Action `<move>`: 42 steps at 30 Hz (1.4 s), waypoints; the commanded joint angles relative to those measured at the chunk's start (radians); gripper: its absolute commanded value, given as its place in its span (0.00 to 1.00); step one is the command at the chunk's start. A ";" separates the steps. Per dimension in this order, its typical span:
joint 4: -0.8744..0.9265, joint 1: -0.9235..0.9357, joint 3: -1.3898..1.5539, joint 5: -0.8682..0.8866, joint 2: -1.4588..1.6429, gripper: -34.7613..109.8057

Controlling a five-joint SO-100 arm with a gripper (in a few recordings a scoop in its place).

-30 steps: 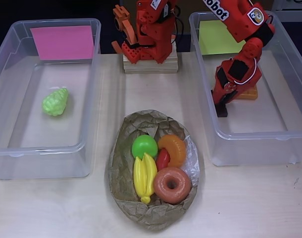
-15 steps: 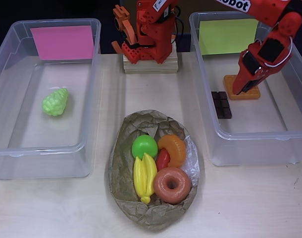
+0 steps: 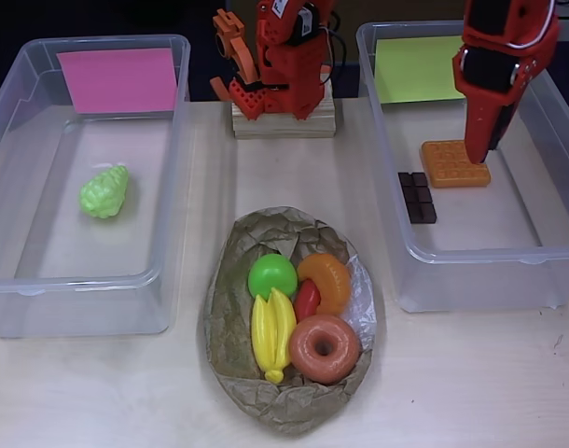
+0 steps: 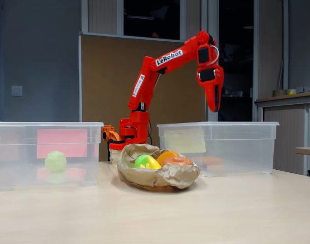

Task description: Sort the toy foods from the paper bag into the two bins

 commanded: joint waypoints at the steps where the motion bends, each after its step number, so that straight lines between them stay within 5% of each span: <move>1: -0.017 0.066 -0.028 -0.193 0.094 0.29; 8: -0.225 0.305 0.144 -0.538 0.225 0.29; 18: -0.347 0.646 0.675 -0.558 0.373 0.40; 42: -0.833 0.626 1.028 -0.534 0.137 0.50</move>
